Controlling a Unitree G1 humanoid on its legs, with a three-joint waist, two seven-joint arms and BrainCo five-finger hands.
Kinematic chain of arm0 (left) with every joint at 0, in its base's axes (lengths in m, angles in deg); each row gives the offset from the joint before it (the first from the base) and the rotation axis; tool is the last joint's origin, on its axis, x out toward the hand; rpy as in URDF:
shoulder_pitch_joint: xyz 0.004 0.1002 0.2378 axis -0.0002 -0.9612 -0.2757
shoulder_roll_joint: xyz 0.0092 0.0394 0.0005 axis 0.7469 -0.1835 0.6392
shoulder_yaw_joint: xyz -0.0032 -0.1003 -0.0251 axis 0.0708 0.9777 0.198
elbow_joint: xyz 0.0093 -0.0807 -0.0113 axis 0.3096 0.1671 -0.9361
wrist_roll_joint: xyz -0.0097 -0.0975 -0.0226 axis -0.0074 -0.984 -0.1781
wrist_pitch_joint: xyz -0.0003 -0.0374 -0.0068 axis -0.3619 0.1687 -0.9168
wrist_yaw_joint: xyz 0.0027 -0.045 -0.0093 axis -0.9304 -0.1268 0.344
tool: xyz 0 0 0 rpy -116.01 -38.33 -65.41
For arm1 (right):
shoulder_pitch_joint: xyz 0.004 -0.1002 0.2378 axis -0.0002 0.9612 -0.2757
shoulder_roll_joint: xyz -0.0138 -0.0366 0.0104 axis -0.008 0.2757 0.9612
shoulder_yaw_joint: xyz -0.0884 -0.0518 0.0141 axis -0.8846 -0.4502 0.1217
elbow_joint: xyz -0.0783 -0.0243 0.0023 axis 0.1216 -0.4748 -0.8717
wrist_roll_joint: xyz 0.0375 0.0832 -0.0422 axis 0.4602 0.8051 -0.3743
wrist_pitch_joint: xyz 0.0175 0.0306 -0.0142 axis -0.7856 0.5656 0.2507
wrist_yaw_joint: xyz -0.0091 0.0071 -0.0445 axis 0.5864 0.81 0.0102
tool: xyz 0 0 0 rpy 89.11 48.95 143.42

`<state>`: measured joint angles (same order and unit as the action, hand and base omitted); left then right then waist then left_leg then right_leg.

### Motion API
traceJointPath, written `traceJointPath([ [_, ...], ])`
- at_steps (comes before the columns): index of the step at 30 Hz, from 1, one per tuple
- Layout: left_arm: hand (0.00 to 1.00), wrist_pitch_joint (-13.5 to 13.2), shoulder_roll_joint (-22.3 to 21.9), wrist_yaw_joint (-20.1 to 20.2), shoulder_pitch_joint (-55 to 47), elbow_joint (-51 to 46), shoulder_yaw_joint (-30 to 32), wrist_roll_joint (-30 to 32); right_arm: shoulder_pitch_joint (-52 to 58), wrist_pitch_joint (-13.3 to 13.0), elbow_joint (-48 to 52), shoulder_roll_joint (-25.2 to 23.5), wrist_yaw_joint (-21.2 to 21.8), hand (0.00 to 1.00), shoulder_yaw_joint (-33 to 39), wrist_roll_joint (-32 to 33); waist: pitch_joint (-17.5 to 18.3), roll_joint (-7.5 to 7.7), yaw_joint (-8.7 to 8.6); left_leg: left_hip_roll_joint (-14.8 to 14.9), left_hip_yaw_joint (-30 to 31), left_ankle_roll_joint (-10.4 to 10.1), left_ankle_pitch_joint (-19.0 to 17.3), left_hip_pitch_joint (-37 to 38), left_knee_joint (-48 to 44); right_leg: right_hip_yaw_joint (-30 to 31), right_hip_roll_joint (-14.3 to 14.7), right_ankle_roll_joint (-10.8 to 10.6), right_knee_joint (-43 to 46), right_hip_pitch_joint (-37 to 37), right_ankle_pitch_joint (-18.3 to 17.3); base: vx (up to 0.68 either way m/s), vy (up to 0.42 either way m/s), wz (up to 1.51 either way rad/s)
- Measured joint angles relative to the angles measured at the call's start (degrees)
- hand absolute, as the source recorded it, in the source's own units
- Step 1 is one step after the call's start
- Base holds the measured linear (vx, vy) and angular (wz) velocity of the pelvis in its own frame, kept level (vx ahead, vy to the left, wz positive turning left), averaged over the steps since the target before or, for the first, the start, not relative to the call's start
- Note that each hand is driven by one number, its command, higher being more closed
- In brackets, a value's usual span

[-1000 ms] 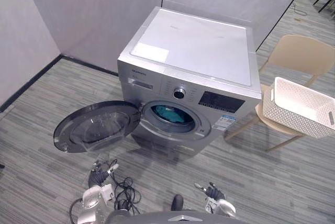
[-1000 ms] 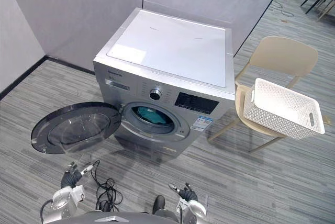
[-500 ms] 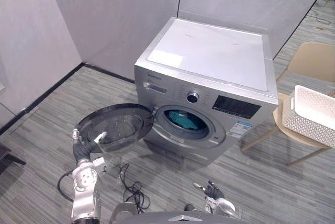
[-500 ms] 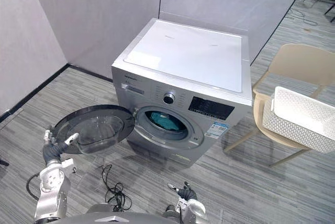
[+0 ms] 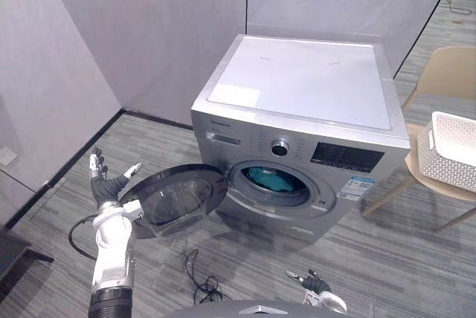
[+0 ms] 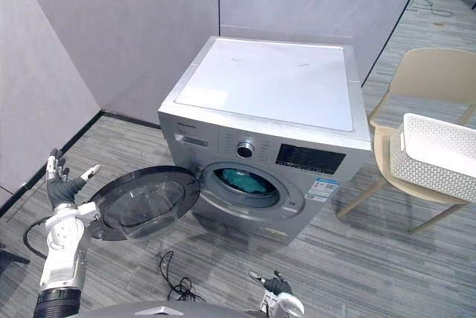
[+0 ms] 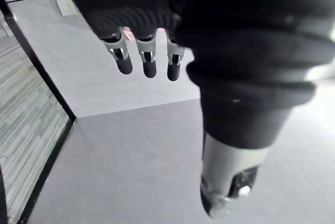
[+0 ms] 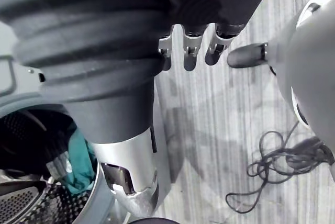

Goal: Pick up the laundry basket with both hands and put the clothes into the washing machine.

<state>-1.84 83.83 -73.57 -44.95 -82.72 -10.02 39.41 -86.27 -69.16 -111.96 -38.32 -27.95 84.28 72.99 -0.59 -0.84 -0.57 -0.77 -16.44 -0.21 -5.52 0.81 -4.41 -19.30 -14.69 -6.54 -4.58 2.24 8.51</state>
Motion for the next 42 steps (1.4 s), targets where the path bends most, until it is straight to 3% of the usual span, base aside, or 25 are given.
traceJointPath([
  [2,0.00,0.0,0.9,0.0,0.2,0.4,0.0,1.4,0.0,0.0,0.0,-0.5,0.2,0.00,-0.6,0.0,0.1,0.84,-0.17,-0.3,-0.3,0.4,0.5,-0.7,1.3,0.0,-0.1,0.0,0.0,-1.3,0.1,0.00,0.001,-0.03],
  [7,0.00,0.3,6.4,-0.5,9.8,12.4,6.9,-0.1,-0.9,0.0,0.3,-0.3,1.9,0.00,0.0,-0.6,-1.6,5.24,-0.78,0.0,-0.8,0.6,2.2,-9.2,1.3,0.9,0.2,0.2,0.0,-10.1,2.5,-0.03,-0.011,0.04],
  [8,0.00,0.8,10.1,-1.1,14.7,18.0,8.8,-1.4,-1.2,0.1,0.2,-0.3,2.1,0.00,1.0,-0.6,-2.8,6.47,-0.96,0.5,-0.7,0.0,2.9,-12.5,0.2,0.9,0.4,0.9,0.0,-12.9,4.0,-0.05,-0.001,0.07],
  [10,0.00,1.3,15.5,-1.3,21.2,26.3,10.2,-4.5,-1.6,0.1,0.3,-0.1,2.1,0.00,1.4,-0.6,-5.2,7.20,-0.98,1.7,-0.7,0.0,3.0,-14.9,-1.7,1.1,1.3,1.3,0.0,-14.7,6.2,-0.05,0.008,-0.01],
  [14,0.00,1.5,27.8,-0.7,35.5,44.9,7.9,-12.4,-2.8,0.0,0.3,-0.1,2.1,0.00,0.9,-0.4,-8.7,9.22,-1.04,3.8,-0.8,0.0,3.0,-18.8,-4.4,1.8,3.1,1.8,-0.1,-18.0,10.7,-0.05,0.036,-0.12],
  [16,0.00,1.5,33.0,3.1,40.5,53.0,6.1,-18.3,-4.0,0.0,0.3,-0.3,2.1,0.00,0.5,0.2,-10.3,10.81,-1.11,5.1,-2.0,0.0,3.0,-20.5,-5.5,3.9,4.0,2.0,-0.4,-20.2,13.3,-0.05,0.076,-0.32],
  [19,0.00,2.1,34.8,6.4,43.0,59.4,4.8,-26.6,-4.6,0.1,0.3,-0.8,2.1,0.00,-1.7,0.2,-12.0,13.24,-1.17,7.2,-4.1,0.0,2.9,-21.2,-6.1,5.4,5.1,2.4,-0.2,-21.3,13.1,-0.02,0.062,-0.29],
  [20,0.00,0.8,35.4,5.3,42.2,59.9,4.7,-26.9,-4.6,0.0,0.3,-1.1,2.2,0.00,-1.7,0.3,-12.3,13.71,-1.17,7.7,-4.5,0.0,3.0,-21.5,-6.7,5.4,5.3,2.6,-0.1,-21.0,12.1,0.02,0.013,-0.23],
  [22,0.00,0.9,35.4,5.5,40.7,59.6,4.7,-26.9,-4.7,-0.1,0.3,-0.9,2.1,0.00,-1.5,1.5,-12.5,14.83,-1.02,8.3,-4.6,-0.6,3.0,-21.7,-7.6,6.1,5.6,2.0,0.0,-20.7,11.0,0.04,-0.020,-0.11],
  [26,0.00,-1.3,29.8,5.0,29.9,55.3,4.5,-26.7,-5.2,-0.8,-0.1,-0.5,2.1,0.00,-1.6,1.9,-13.1,13.11,-0.46,9.0,-5.7,-2.1,3.0,-20.4,-8.4,6.1,6.0,2.4,0.0,-19.9,9.1,-0.01,-0.062,-0.18],
  [29,0.00,-1.4,21.7,6.5,19.7,53.2,-4.2,-24.0,-4.4,0.1,-0.7,-0.9,2.1,0.00,-1.9,1.3,-12.8,12.03,0.08,7.5,-5.6,-1.4,1.5,-18.0,-8.2,5.8,4.4,0.2,0.0,-16.6,3.8,-0.04,-0.015,0.14],
  [30,0.00,-1.1,19.0,8.1,16.7,53.3,-8.1,-23.6,-4.4,0.2,-0.8,-1.0,2.1,0.00,-2.8,1.3,-12.3,11.47,0.06,7.5,-5.6,-1.3,1.6,-17.1,-7.5,5.5,4.3,0.1,0.5,-16.2,2.4,-0.08,-0.015,0.13],
  [32,0.00,0.7,11.9,11.6,11.5,52.2,-22.5,-23.7,-3.6,0.2,-1.1,-2.3,2.1,0.00,-3.4,1.3,-10.0,10.59,-0.16,6.0,-5.5,-0.9,4.1,-13.8,-1.8,3.6,3.2,-0.3,2.7,-15.7,0.2,-0.08,-0.006,0.29],
  [34,0.00,2.1,8.6,13.6,8.8,47.8,-35.7,-23.9,-3.1,0.2,-1.0,-3.7,2.1,0.00,-3.8,1.4,-8.0,9.88,-0.85,5.0,-4.8,-1.3,6.4,-11.0,3.1,2.3,2.8,-0.8,3.1,-14.6,-1.4,-0.02,0.016,0.36],
  [35,0.00,2.6,7.9,15.5,7.5,43.1,-42.7,-23.8,-3.0,0.2,-0.8,-4.3,2.1,0.00,-3.7,1.4,-6.9,9.52,-1.40,4.3,-3.8,-1.2,8.1,-9.6,6.0,1.2,2.8,-0.7,3.1,-13.9,-1.9,-0.02,0.024,0.29],
  [38,0.00,2.8,8.4,20.3,5.6,24.2,-52.9,-25.4,-3.0,0.1,-0.3,-4.4,1.9,0.00,-3.6,1.5,-5.2,8.50,-1.73,3.7,-3.6,-1.1,9.5,-7.4,8.9,0.9,2.8,-0.7,2.4,-12.3,-2.0,0.01,0.035,0.09],
  [40,0.00,2.7,8.5,24.4,5.6,12.4,-54.6,-31.2,-2.2,0.0,-0.3,-4.2,1.6,0.00,-3.6,1.5,-3.8,6.91,-1.91,3.4,-4.1,-1.1,9.5,-5.5,9.2,1.3,2.8,-0.7,1.6,-10.2,-2.0,0.04,0.039,-0.14],
  [42,0.00,2.4,8.5,25.9,6.1,6.4,-54.1,-34.4,-1.6,0.0,-0.3,-3.1,1.6,0.00,-3.8,1.3,-1.7,4.72,-2.85,3.2,-4.4,-0.7,9.1,-4.2,9.2,1.4,2.8,-0.7,1.0,-8.8,-2.0,0.08,0.020,-0.16],
])
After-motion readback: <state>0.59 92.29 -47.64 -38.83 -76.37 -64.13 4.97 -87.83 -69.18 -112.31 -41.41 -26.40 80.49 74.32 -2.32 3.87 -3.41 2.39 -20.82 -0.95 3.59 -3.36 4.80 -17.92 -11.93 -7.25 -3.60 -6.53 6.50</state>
